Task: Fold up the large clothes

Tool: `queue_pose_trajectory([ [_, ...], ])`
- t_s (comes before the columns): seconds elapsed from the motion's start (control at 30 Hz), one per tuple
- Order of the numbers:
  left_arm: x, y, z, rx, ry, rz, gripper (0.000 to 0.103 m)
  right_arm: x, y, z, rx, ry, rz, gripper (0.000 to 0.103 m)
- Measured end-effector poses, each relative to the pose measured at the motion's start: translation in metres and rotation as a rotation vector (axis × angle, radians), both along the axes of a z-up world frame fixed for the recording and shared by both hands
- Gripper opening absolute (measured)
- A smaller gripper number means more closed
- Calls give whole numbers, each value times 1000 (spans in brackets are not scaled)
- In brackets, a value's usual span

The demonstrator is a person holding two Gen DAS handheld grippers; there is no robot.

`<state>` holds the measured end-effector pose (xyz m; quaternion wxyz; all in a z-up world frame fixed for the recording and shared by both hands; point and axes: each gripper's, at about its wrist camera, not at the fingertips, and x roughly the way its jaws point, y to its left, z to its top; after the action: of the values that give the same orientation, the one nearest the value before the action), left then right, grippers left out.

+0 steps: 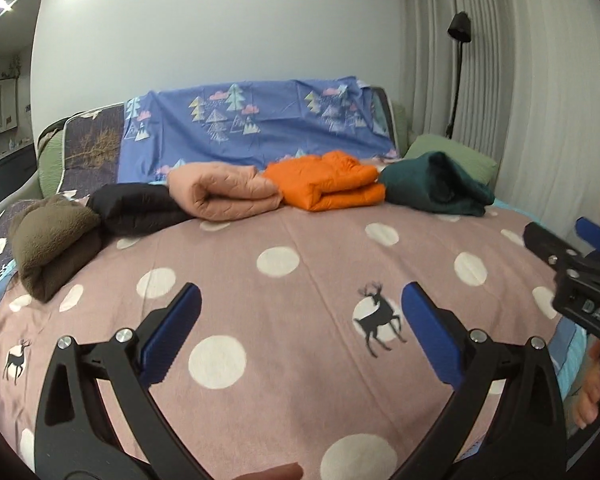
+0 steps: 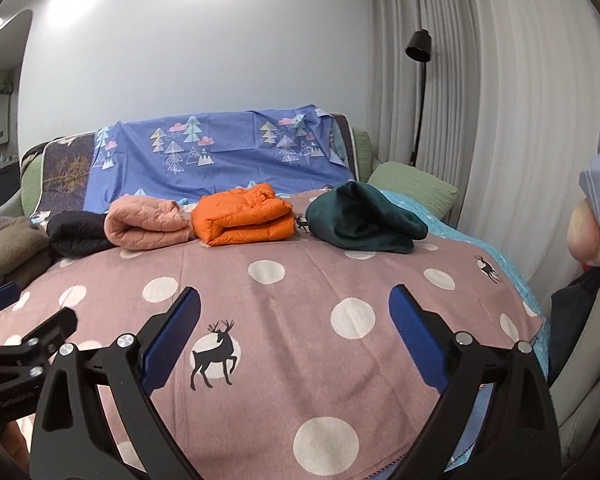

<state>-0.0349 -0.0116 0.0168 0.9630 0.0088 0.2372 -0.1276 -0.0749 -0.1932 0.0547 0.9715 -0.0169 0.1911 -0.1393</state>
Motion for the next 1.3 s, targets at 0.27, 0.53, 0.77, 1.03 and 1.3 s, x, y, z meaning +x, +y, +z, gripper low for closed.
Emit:
queue_pose_trajectory([
  [0.27, -4, -1, 0, 8, 2, 9, 101, -4, 14, 0, -26, -5, 20, 95],
  [0.53, -3, 0, -4, 10, 12, -10, 101, 1, 20, -3, -40, 14, 24, 95],
  [0.77, 0, 0, -5, 16, 10, -18, 101, 5, 24, -1, -56, 9, 8, 95],
  [1.03, 2, 4, -4, 8, 7, -27, 101, 12, 25, -3, -51, 23, 5, 95],
  [1.3, 8, 8, -7, 10, 27, -19, 101, 20, 22, -10, -29, 69, -12, 95],
])
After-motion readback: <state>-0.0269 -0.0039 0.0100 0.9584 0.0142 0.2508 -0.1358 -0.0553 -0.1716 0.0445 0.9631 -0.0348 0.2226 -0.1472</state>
